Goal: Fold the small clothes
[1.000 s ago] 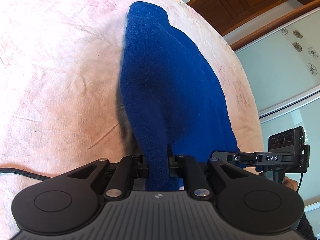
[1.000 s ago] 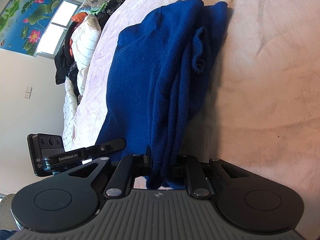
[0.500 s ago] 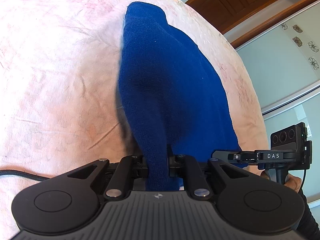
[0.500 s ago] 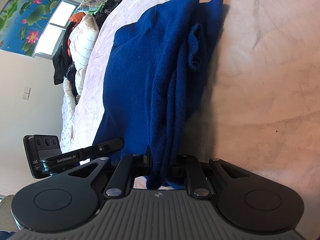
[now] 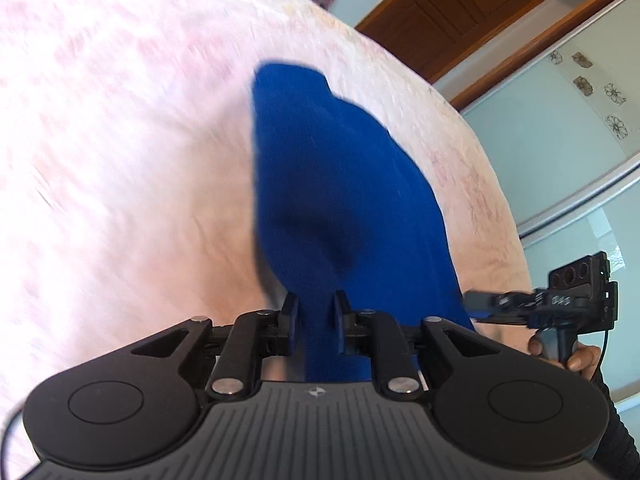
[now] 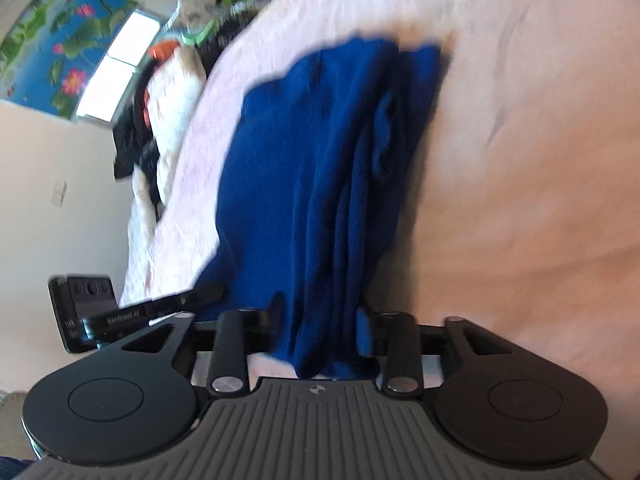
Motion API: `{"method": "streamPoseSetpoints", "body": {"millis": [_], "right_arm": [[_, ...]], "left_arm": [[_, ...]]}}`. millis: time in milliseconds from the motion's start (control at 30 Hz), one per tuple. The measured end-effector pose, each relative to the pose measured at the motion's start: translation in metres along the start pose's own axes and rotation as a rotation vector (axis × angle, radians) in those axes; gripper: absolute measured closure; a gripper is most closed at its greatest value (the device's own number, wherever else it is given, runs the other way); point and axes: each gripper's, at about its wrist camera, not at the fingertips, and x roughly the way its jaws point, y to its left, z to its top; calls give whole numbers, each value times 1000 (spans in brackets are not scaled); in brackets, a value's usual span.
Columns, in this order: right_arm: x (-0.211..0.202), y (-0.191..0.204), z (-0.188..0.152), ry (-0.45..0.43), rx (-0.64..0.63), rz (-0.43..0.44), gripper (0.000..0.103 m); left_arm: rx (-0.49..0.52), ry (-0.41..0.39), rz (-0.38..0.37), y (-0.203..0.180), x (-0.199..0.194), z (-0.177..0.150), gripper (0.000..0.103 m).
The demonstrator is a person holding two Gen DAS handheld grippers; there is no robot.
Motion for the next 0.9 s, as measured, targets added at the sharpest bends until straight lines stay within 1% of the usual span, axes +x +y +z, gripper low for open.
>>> {"method": "streamPoseSetpoints", "body": {"millis": [33,100,167,233,300,367,433,500,533,567,600,633,667,700,767,800,867,900], "right_arm": [[-12,-3,7,-47,5,7,50],[-26,-8,26,-121,9,-9,50],[-28,-15,50,-172,35,-21,49],[-17,-23,76,-194,59,-38,49],[0,-29,98,-209,75,-66,49],[22,-30,118,-198,69,-78,49],[45,-24,133,-185,34,-114,49],[69,-16,144,-151,-12,-138,49],[79,-12,147,-129,-37,-134,49],[87,-8,150,-111,-62,-125,48],[93,-4,152,-96,-82,-108,51],[98,-2,153,-77,-92,-91,78],[103,0,154,-47,-95,-78,85],[104,2,154,-51,-107,-83,85],[96,5,154,-82,-138,-102,86],[91,3,156,-106,-137,-94,87],[85,-13,160,-147,-82,-85,89],[90,-24,160,-133,-42,-81,91]], "left_arm": [[2,-22,14,3,-5,8,80],[-18,-66,38,9,-11,26,73],[-30,-81,40,8,-4,40,73],[1,-72,60,-2,14,51,73],[27,-64,108,-10,34,62,73],[21,-71,152,-12,54,82,72],[5,-66,171,-9,69,102,61],[25,-58,179,-8,80,117,58],[42,-45,188,-9,87,122,57],[50,-31,193,-9,93,127,58],[52,-23,194,-9,97,129,58],[58,-21,194,-9,99,131,62],[79,-26,198,-12,102,132,70],[96,-27,205,-13,102,134,88],[144,-24,212,-20,104,136,90],[174,-23,232,-24,108,136,90],[220,-30,277,-28,118,132,91],[248,-43,293,-32,120,130,91]]}}
